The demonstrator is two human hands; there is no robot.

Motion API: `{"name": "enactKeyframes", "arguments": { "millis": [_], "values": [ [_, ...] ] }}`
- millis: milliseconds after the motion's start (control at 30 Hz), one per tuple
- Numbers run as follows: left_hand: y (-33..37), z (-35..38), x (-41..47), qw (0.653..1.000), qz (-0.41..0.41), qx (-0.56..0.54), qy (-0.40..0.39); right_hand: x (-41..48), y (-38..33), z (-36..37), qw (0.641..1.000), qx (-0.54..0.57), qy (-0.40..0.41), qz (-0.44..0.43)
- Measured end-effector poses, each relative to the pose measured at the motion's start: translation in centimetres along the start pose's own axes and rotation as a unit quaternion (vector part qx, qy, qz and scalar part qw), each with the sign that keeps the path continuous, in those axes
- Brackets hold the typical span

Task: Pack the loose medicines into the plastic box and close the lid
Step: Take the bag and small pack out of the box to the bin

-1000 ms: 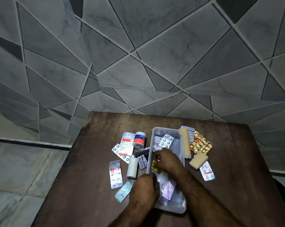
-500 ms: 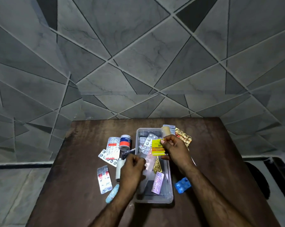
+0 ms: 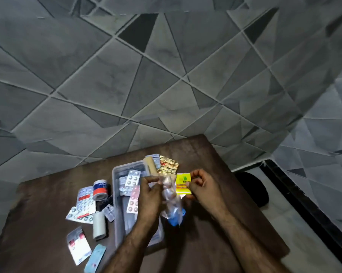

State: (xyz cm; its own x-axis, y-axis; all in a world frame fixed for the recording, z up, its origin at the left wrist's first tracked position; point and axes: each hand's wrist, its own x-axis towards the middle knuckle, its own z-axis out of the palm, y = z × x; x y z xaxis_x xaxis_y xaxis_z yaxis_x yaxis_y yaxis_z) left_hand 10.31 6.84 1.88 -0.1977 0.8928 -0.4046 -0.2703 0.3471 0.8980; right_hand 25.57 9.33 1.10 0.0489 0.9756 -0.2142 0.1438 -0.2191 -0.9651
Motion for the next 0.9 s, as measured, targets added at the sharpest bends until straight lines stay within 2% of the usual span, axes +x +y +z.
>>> {"name": "enactKeyframes", "arguments": {
  "millis": [100,267,367,567,900],
  "values": [
    [-0.6,5.0,-0.9,0.996,-0.044,-0.063,-0.055,-0.9,0.8,-3.5,0.999,0.002,0.034,0.004],
    [-2.4,12.3,-2.7,0.994,-0.04,-0.045,-0.096,-1.3,2.0,-10.8,0.998,0.02,0.053,0.012],
    [-3.9,17.3,-3.3,0.995,-0.034,-0.028,-0.09,-0.7,2.7,-16.3,0.996,0.068,0.054,0.036],
    [-7.0,26.9,-3.2,0.995,-0.052,-0.04,-0.08,1.1,4.2,-26.6,0.995,0.081,0.042,0.047],
    [-9.2,37.2,-0.6,0.988,-0.09,-0.023,-0.123,3.6,4.5,-35.8,0.99,0.088,0.095,0.046]
  ]
}}
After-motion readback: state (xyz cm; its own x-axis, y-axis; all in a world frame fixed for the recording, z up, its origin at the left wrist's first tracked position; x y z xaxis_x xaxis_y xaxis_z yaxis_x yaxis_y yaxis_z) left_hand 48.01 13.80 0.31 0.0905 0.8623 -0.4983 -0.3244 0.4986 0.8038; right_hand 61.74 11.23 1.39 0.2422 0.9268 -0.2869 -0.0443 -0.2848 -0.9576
